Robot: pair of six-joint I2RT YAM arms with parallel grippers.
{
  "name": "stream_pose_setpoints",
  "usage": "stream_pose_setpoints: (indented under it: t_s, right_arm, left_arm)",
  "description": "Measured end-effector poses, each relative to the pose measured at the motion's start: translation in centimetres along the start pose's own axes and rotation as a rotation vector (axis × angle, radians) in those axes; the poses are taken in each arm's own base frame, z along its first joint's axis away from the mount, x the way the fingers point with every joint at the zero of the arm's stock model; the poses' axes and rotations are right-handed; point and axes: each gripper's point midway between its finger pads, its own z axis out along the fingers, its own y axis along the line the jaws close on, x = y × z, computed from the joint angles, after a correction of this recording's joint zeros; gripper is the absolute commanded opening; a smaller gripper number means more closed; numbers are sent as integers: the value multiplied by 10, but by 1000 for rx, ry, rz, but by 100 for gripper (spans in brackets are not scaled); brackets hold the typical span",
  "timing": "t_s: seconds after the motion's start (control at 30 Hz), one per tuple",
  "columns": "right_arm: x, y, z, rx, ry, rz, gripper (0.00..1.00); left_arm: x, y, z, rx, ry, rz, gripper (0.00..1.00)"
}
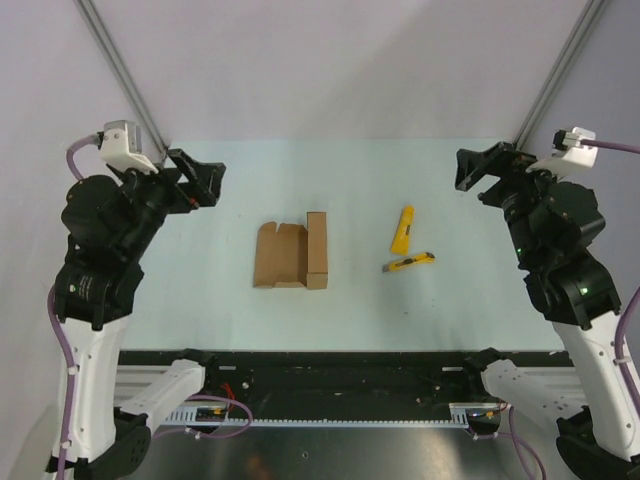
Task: Unpack the express box
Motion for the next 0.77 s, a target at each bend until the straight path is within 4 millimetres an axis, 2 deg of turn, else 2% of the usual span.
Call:
stream_pose_setpoints:
  t_s: [0.2,0.4,0.67,0.77]
  right_arm:
    - [-25,-11,-19,70,-19,20,100]
    - [-42,-24,-44,128,-27,52,100]
    - [-26,-36,-55,172,35,50,100]
    - [-24,-37,-55,176,45,49,100]
  left_arm:
    - [-1,12,-5,-69,-10,4,100]
    - [16,20,-18,-90,10,3,100]
    - [10,16,-47,-73,-42,4,100]
    - [10,16,-51,-70,-44,4,100]
